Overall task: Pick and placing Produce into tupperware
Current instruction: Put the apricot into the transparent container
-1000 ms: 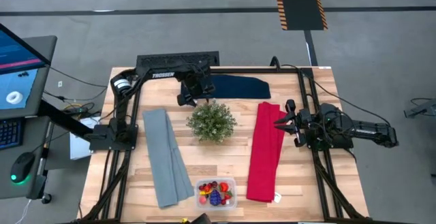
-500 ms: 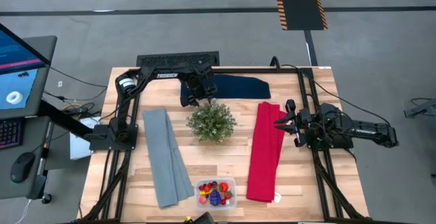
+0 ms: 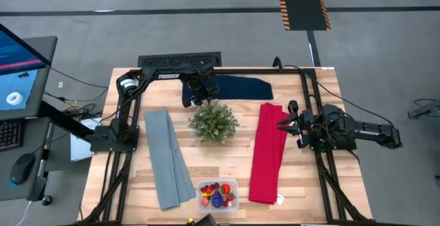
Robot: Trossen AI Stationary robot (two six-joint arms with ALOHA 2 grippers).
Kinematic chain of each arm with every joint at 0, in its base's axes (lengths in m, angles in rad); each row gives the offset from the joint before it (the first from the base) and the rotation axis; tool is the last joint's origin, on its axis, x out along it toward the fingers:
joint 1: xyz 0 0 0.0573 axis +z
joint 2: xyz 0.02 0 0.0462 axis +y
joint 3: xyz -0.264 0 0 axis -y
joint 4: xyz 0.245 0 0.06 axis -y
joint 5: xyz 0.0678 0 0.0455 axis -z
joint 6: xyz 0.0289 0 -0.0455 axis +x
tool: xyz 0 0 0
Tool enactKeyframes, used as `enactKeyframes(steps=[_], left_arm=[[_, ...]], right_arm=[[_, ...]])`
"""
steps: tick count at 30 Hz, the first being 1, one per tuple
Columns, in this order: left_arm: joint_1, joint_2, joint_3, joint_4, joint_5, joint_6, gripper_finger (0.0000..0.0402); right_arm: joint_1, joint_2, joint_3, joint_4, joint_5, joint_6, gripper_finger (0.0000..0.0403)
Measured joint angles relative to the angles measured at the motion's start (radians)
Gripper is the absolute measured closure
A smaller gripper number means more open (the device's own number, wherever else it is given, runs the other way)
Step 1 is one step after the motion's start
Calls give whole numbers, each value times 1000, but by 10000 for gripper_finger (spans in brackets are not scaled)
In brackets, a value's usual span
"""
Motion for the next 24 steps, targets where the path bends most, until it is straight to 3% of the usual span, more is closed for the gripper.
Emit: enactKeyframes(steps=[11,24], left_arm=[[-1,-2,-10,6,25,1,371],[13,-2,-10,5,60,-4,370]], right_arm=[[0,0,0,0,0,0,310],[0,0,0,0,0,0,310]])
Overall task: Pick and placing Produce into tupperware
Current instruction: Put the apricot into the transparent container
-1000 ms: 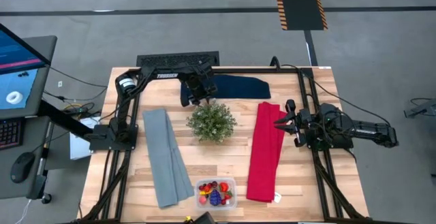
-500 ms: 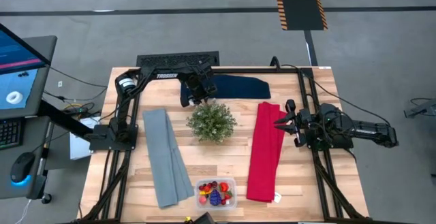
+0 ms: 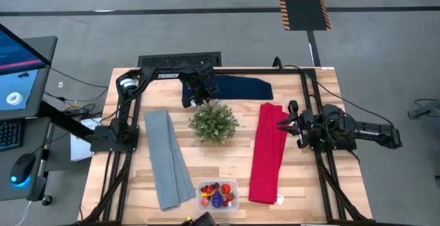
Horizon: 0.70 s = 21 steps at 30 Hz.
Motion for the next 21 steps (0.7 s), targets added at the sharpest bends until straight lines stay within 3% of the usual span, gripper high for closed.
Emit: enactKeyframes(steps=[11,21], left_arm=[[-7,0,149,-158,-44,34,374],[-11,0,461,-415,-209,74,374]], right_arm=[[0,0,0,0,0,0,310],[0,0,0,0,0,0,310]])
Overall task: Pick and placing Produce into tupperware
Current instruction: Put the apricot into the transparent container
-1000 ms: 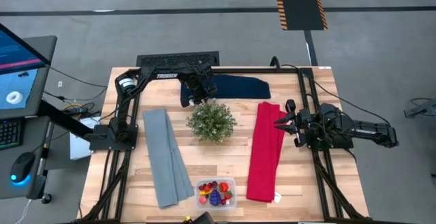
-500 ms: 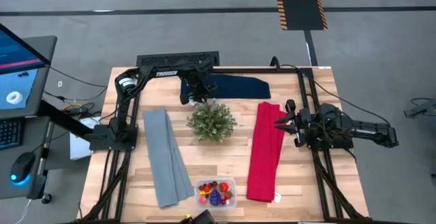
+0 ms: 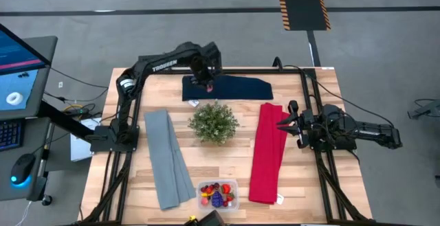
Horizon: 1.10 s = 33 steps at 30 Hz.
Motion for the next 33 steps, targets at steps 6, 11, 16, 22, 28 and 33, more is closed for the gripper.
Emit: enactKeyframes(steps=[6,11,16,22,28,33], left_arm=[[-10,0,196,-100,-60,7,374],[-49,0,339,-183,-90,-12,374],[-122,0,461,-243,-87,-76,374],[-248,-44,456,-258,-73,-189,374],[-400,-67,459,-263,-114,-332,374],[-545,-71,459,-271,-168,-481,374]], right_arm=[[0,0,0,0,0,0,310],[0,0,0,0,0,0,310],[0,0,0,0,0,0,310],[0,0,0,0,0,0,310],[0,1,0,0,0,0,310],[0,0,0,0,0,0,310]])
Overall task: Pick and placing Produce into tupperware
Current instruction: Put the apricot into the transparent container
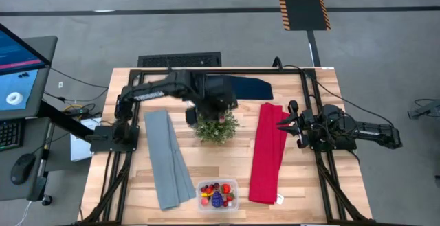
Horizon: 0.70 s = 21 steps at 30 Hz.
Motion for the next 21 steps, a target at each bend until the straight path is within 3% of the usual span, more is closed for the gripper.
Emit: enactKeyframes(steps=[13,17,21], left_arm=[[-367,5,-10,-97,-159,-447,374],[-449,8,-67,-42,-162,-509,374],[-493,6,-187,160,-156,-517,374]], right_arm=[[0,0,0,0,0,0,310],[0,0,0,0,0,0,310],[0,0,0,0,0,0,310]])
